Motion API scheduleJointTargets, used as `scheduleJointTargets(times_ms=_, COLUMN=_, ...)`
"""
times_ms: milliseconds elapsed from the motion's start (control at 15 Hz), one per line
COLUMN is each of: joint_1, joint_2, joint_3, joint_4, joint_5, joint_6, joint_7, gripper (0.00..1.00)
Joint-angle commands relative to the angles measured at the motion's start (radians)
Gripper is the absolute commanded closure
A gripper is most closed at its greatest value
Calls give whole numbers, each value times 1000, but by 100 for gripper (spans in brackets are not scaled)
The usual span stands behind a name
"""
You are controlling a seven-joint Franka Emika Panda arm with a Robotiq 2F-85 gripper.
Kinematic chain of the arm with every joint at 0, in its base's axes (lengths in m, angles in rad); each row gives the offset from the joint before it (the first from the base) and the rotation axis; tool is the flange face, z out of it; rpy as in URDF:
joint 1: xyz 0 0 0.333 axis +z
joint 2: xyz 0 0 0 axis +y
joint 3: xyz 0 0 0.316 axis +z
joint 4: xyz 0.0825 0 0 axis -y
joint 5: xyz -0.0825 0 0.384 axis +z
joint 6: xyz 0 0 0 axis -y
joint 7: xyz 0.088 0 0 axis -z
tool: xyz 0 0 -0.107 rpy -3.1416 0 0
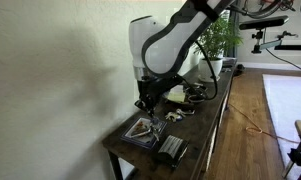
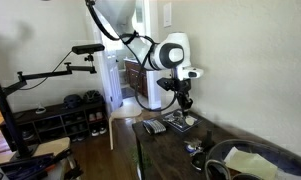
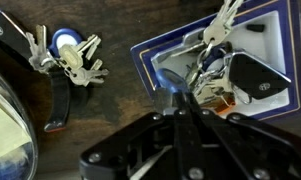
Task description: Put the keys in the blue/white plate
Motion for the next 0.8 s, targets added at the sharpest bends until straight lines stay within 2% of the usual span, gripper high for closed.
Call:
scheduleJointTargets(times_ms=0, joint_1=-8, joint_2=33, joint_3=18, joint_4=36, joint_5=26, joint_6=-40, joint_7=-57, gripper=97)
scheduleJointTargets(times_ms=67, joint_1=-9, joint_2=37, joint_3=23, joint_4=36, joint_5=30, joint_6=-38, joint_7=-71, gripper=94)
scheduleJointTargets(times_ms=133, joint_1=-9, joint_2=40, joint_3=26, joint_4=34, joint_5=29, joint_6=-32, joint_7=-84, gripper=77)
scheduleJointTargets(times_ms=200, joint_1=-5, joint_2=40, joint_3=26, joint_4=34, joint_5=26, joint_6=-33, joint_7=-87, gripper=69)
scheduleJointTargets(times_ms=267, joint_1=-2, joint_2=39, joint_3=26, joint_4=34, joint_5=24, joint_6=-37, joint_7=-90, gripper=68)
scheduleJointTargets(times_ms=733, joint_1=-12, joint_2=0, joint_3=19, joint_4=16, joint_5=37, joint_6=-60, joint_7=-83, gripper=23)
